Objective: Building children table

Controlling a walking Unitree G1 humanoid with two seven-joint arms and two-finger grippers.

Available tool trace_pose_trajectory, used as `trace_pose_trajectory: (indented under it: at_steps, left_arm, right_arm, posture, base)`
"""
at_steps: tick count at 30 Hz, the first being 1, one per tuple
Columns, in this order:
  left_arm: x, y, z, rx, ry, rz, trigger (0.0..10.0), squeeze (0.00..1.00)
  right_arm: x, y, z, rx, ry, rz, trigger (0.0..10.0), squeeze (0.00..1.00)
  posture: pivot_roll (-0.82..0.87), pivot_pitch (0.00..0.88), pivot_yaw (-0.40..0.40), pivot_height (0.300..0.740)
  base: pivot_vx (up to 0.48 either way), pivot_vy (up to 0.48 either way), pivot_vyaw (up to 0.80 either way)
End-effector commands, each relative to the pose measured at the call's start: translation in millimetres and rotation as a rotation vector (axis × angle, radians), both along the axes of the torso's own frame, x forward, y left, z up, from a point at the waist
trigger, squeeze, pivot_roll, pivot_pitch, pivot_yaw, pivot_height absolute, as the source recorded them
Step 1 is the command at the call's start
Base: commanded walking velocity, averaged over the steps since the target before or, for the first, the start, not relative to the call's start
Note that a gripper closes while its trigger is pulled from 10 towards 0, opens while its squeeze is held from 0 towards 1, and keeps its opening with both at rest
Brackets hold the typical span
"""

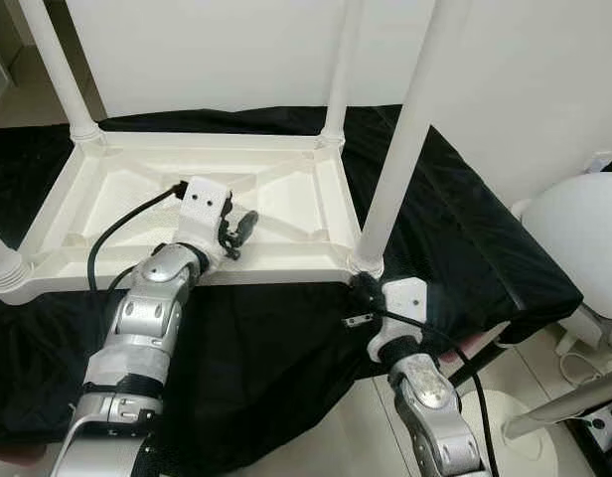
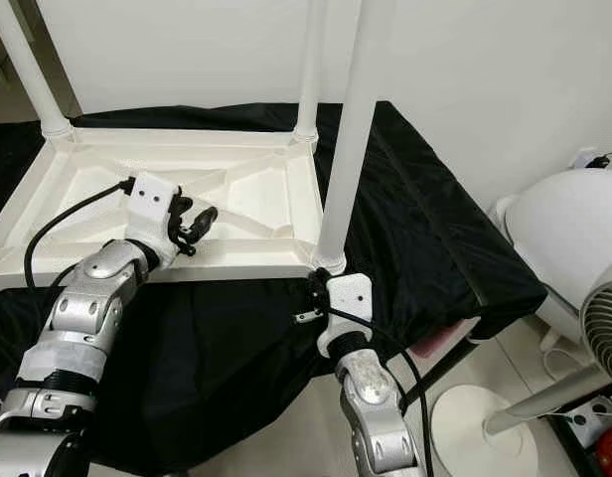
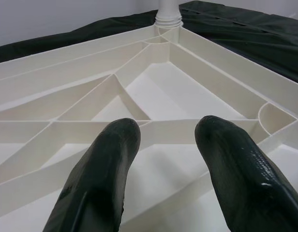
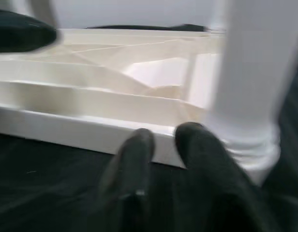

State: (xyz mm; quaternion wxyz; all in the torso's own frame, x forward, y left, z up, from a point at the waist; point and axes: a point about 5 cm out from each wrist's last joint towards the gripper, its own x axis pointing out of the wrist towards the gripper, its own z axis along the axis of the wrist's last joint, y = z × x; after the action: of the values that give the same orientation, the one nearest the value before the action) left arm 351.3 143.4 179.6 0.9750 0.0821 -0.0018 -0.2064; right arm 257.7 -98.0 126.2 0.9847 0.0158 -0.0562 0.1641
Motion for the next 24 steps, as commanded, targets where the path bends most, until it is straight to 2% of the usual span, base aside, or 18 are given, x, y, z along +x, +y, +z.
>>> trace_pose_trajectory:
  at_steps: [1, 3, 4, 8, 9, 11, 13, 15, 16, 17, 18, 19, 22, 24]
  left_arm:
    - [4.3, 3.7, 2.0, 0.023, -0.032, 0.093, 10.0, 0.00]
    - [4.3, 3.7, 2.0, 0.023, -0.032, 0.093, 10.0, 0.00]
    - [5.7, 6.8, 2.2, 0.051, -0.043, 0.114, 10.0, 0.00]
    - [7.3, 12.8, 3.4, 0.113, -0.074, 0.149, 10.0, 0.00]
    - [8.5, 16.1, 5.3, 0.141, -0.099, 0.175, 10.0, 0.00]
    - [8.5, 16.1, 5.3, 0.141, -0.099, 0.175, 10.0, 0.00]
    - [10.5, 23.8, 8.0, 0.175, -0.126, 0.222, 10.0, 0.00]
    - [10.5, 23.8, 8.0, 0.175, -0.126, 0.222, 10.0, 0.00]
    - [11.2, 28.0, 8.5, 0.200, -0.131, 0.238, 10.0, 0.00]
    - [11.6, 31.9, 8.7, 0.213, -0.128, 0.244, 10.0, 0.00]
    - [11.6, 31.9, 8.7, 0.213, -0.128, 0.244, 10.0, 0.00]
    - [11.8, 34.4, 8.6, 0.226, -0.126, 0.246, 10.0, 0.00]
    - [11.6, 34.8, 6.4, 0.243, -0.110, 0.214, 10.0, 0.00]
    - [11.1, 34.0, 5.1, 0.247, -0.105, 0.200, 10.0, 0.00]
  right_arm:
    - [4.8, 0.0, 4.3, 0.001, -0.005, 0.057, 10.0, 1.00]
    - [4.8, 0.0, 4.3, 0.001, -0.005, 0.057, 10.0, 1.00]
    - [11.7, -6.1, 8.2, 0.006, -0.010, 0.081, 10.0, 1.00]
    - [22.5, -21.2, 12.8, 0.019, -0.004, 0.106, 10.0, 1.00]
    - [25.5, -27.9, 14.6, 0.055, 0.005, 0.102, 10.0, 1.00]
    - [25.5, -27.9, 14.6, 0.055, 0.005, 0.102, 10.0, 1.00]
    - [31.3, -44.4, 18.1, 0.088, 0.010, 0.077, 10.0, 1.00]
    - [31.3, -44.4, 18.1, 0.088, 0.010, 0.077, 10.0, 1.00]
    - [34.3, -55.4, 19.5, 0.089, 0.011, 0.056, 10.0, 1.00]
    - [37.6, -66.7, 20.4, 0.061, 0.004, 0.023, 10.0, 0.16]
    - [37.6, -66.7, 20.4, 0.061, 0.004, 0.023, 10.0, 0.16]
    - [39.7, -74.5, 20.9, 0.055, 0.002, 0.001, 10.0, 0.00]
    - [43.7, -85.2, 23.8, 0.056, -0.018, -0.055, 10.0, 0.00]
    - [43.6, -85.2, 24.4, 0.057, -0.023, -0.057, 10.0, 0.00]
  posture:
    - [0.02, 0.012, -0.021, 0.740]
    - [0.02, 0.012, -0.021, 0.740]
    - [0.02, 0.014, -0.021, 0.740]
    - [0.03, 0.018, -0.024, 0.740]
    - [0.03, 0.019, -0.024, 0.740]
    - [0.03, 0.019, -0.024, 0.740]
    - [0.03, 0.019, -0.025, 0.740]
    - [0.03, 0.019, -0.025, 0.740]
    - [0.04, 0.021, -0.025, 0.740]
    - [0.04, 0.024, -0.021, 0.740]
    - [0.04, 0.024, -0.021, 0.740]
    - [0.04, 0.025, -0.020, 0.740]
    - [0.03, 0.024, -0.017, 0.740]
    - [0.03, 0.025, -0.017, 0.740]
  base:
    - [0.000, 0.000, 0.00]
    - [0.000, 0.000, 0.00]
    - [0.000, 0.000, 0.00]
    - [0.000, 0.000, 0.00]
    - [0.000, 0.000, 0.00]
    - [0.000, 0.000, 0.00]
    - [0.000, 0.000, 0.00]
    - [0.000, 0.000, 0.00]
    - [0.000, 0.000, 0.00]
    - [0.000, 0.000, 0.00]
    - [0.000, 0.000, 0.00]
    - [0.000, 0.000, 0.00]
    - [0.000, 0.000, 0.00]
    - [0.000, 0.000, 0.00]
